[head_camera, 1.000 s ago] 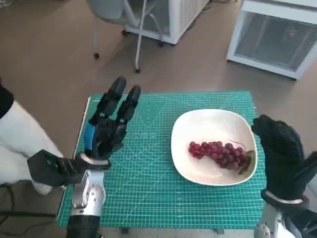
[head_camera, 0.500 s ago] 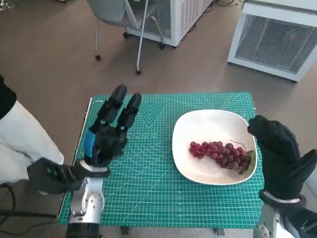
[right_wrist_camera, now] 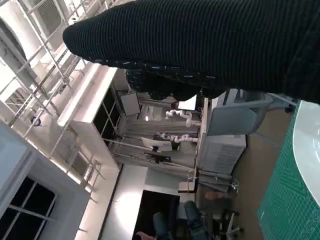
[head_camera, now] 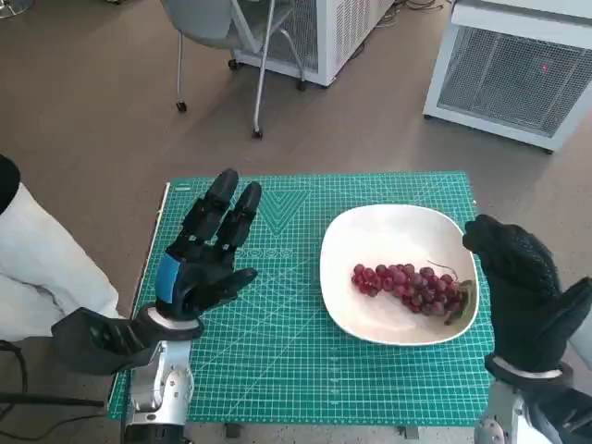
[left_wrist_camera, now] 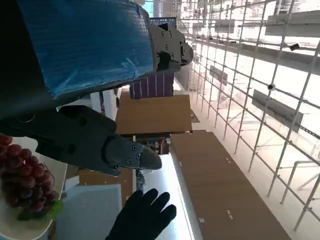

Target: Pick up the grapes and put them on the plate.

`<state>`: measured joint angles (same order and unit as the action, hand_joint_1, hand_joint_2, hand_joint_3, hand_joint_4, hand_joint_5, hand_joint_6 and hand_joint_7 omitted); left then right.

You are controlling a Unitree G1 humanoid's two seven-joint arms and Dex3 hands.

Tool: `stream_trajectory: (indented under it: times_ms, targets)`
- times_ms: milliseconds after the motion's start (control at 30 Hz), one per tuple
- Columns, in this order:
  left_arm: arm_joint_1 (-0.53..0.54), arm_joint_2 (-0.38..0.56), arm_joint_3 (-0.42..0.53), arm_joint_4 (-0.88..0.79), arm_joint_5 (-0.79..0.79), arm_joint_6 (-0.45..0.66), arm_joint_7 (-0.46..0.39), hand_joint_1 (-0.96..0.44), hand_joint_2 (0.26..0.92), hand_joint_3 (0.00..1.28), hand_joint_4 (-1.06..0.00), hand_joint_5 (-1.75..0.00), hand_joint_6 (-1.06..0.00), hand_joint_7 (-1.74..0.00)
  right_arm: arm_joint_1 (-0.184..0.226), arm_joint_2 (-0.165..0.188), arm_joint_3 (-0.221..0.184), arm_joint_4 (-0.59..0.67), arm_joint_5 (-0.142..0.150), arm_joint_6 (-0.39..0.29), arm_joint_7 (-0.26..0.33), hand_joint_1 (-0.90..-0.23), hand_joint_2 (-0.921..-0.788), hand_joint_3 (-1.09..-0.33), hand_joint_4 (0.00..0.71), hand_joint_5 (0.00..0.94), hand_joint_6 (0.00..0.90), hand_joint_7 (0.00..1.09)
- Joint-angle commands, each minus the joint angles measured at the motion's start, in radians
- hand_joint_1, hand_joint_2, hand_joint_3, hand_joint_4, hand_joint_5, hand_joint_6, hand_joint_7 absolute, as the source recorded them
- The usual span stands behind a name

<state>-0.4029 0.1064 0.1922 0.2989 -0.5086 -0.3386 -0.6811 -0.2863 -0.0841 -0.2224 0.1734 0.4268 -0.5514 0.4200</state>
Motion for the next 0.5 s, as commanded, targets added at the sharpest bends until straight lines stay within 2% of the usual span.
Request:
stream_trajectory:
  times_ms: [33, 500]
  targets:
    - [0.017, 0.0, -0.003, -0.009, 0.028, -0.027, 0.009, -0.1, 0.921, 0.07, -0.11, -0.01, -0.22, -0.04, 0.008, -0.005, 0.002, 0.012, 0.002, 0.013, 0.009, -0.407, -0.921, -0.572, 0.49, 0.371, 0.273, 0.83]
    - [0.029, 0.002, -0.009, -0.021, 0.03, -0.009, 0.015, -0.13, 0.921, 0.07, -0.13, -0.01, -0.21, -0.04, -0.001, -0.005, 0.0, 0.023, 0.01, 0.013, 0.021, -0.41, -0.921, -0.57, 0.49, 0.372, 0.275, 0.82]
